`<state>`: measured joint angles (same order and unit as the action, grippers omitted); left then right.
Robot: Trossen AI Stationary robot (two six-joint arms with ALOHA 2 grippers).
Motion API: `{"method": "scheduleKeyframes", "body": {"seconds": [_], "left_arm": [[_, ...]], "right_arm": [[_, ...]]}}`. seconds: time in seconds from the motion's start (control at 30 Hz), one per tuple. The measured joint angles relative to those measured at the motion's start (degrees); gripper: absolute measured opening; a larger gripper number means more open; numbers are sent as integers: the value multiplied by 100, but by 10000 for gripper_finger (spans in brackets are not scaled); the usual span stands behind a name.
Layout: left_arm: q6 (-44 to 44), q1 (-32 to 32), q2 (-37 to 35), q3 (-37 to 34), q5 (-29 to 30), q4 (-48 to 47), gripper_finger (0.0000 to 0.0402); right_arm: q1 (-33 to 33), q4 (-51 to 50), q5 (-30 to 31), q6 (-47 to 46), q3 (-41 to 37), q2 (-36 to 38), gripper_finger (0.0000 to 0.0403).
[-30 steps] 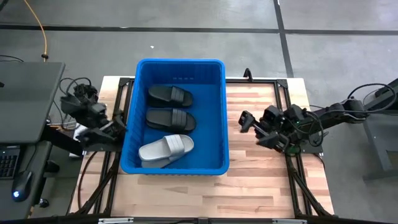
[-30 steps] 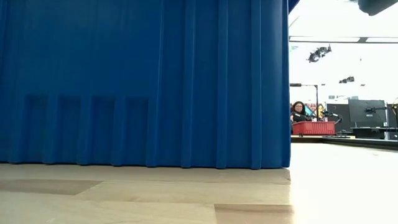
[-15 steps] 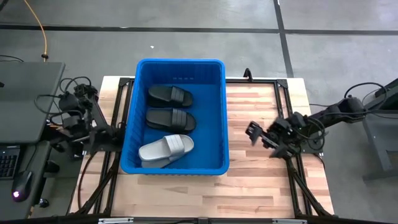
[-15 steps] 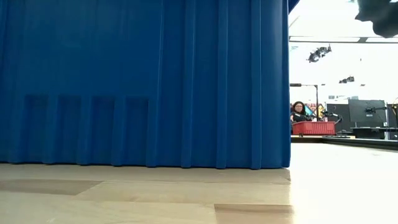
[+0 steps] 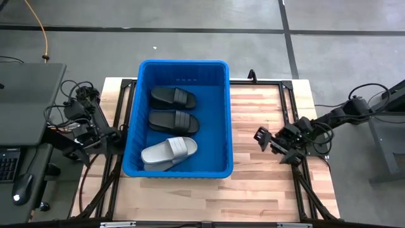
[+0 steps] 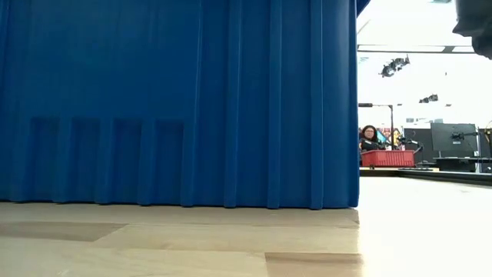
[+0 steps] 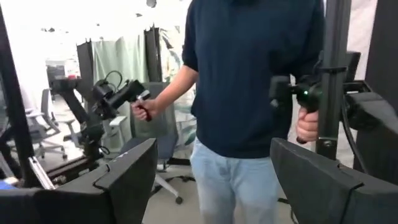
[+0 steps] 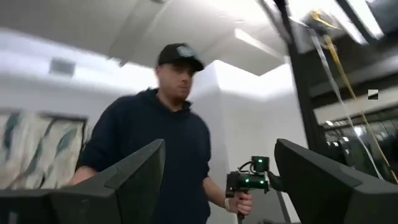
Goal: Pick and place slides into bin
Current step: Return to Home Position
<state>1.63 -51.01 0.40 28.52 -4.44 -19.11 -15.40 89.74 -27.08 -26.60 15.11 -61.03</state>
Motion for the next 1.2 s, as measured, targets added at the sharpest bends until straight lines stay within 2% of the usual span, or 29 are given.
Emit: {"method": "scheduleKeyframes", "body": {"seconds": [0.13,0.33,0.5,0.7,0.9,1.1,1.2], "left_arm": [[69,-2,-4,93,-150,-63,298],[159,-2,0,49,-75,1,298],[237,-2,-3,28,-243,438,298],[327,-2,-3,-136,-172,972,298],[307,-2,0,-484,-325,1295,298],[60,1,10,-1012,134,1770,298],[250,-2,-15,-1189,-523,2325,298]], "right_arm": [[35,-13,-359,222,2,432,291],[251,-400,-318,108,4,1007,291],[409,-889,-318,-601,4,1386,291],[829,-2120,-377,-919,4,2201,291],[1107,-2985,-962,-698,-62,3455,291],[1141,-4278,-587,-637,-101,4294,291],[1141,-4420,-556,-656,-101,4409,291]]}}
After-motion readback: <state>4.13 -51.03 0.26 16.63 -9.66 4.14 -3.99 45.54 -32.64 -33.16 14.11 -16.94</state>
